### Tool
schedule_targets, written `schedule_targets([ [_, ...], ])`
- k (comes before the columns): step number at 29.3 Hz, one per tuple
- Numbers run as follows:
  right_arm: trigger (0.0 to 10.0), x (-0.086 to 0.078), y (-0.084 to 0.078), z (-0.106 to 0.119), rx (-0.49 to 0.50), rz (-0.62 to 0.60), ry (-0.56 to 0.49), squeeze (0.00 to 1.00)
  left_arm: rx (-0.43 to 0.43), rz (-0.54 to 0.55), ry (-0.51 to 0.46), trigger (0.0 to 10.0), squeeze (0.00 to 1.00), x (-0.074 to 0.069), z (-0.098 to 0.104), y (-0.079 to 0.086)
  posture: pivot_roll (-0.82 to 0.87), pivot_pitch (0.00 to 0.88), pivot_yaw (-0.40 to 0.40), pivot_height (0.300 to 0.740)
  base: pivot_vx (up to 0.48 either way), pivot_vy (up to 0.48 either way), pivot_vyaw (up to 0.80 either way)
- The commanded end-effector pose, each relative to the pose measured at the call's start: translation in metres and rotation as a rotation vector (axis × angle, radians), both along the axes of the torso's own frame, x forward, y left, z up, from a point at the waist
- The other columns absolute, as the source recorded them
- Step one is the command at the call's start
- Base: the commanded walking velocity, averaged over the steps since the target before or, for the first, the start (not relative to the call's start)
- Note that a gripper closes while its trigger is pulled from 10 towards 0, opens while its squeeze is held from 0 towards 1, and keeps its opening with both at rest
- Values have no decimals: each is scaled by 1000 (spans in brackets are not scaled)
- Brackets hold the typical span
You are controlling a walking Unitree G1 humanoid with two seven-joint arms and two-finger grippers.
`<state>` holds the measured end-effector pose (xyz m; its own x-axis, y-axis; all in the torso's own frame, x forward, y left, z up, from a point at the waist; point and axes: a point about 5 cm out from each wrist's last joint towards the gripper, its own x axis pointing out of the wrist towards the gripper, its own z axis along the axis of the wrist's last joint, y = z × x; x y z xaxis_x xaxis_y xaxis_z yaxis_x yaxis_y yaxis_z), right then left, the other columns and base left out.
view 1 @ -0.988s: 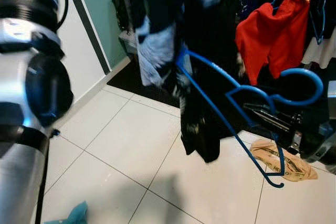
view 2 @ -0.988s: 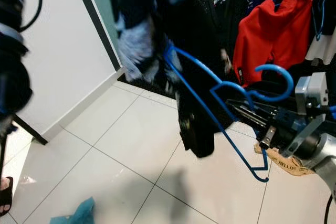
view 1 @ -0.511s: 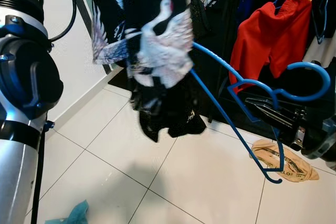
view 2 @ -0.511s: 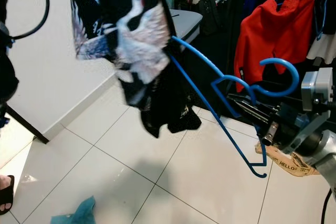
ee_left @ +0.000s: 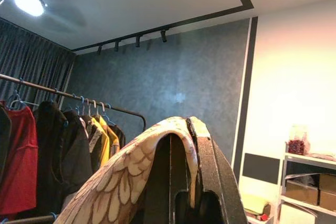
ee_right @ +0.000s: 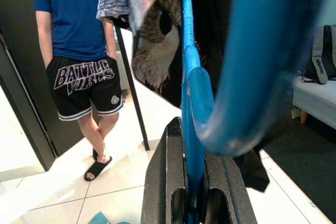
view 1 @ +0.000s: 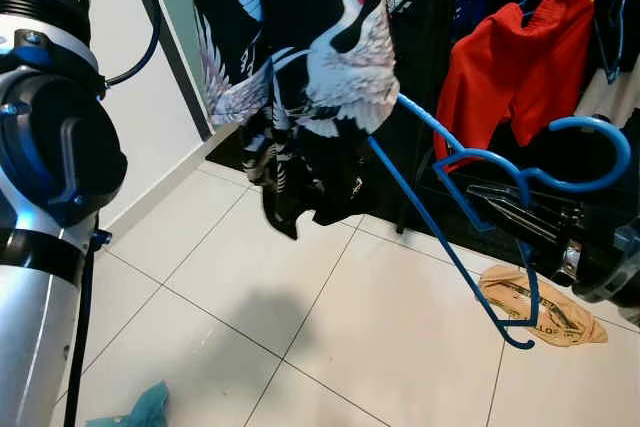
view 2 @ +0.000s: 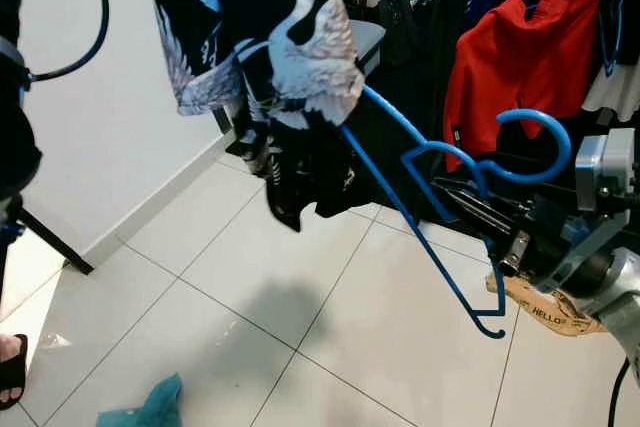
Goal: Hang hanger
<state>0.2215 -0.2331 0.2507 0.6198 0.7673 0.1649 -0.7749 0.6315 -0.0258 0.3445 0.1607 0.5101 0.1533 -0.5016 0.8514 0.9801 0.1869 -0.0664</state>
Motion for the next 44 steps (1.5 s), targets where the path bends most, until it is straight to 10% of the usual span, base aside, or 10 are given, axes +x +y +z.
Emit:
schedule_targets([
  [1, 10000, 0, 3, 2, 11, 12, -22, 0, -30, -8, -56, 10000, 0, -9, 11, 5, -38, 74, 128, 740, 0, 0, 0],
  [44, 10000, 1, 14, 8, 79, 41, -49, 0, -40, -179, -151, 10000, 0, -22, 9, 9, -37, 88, 129, 740, 0, 0, 0],
])
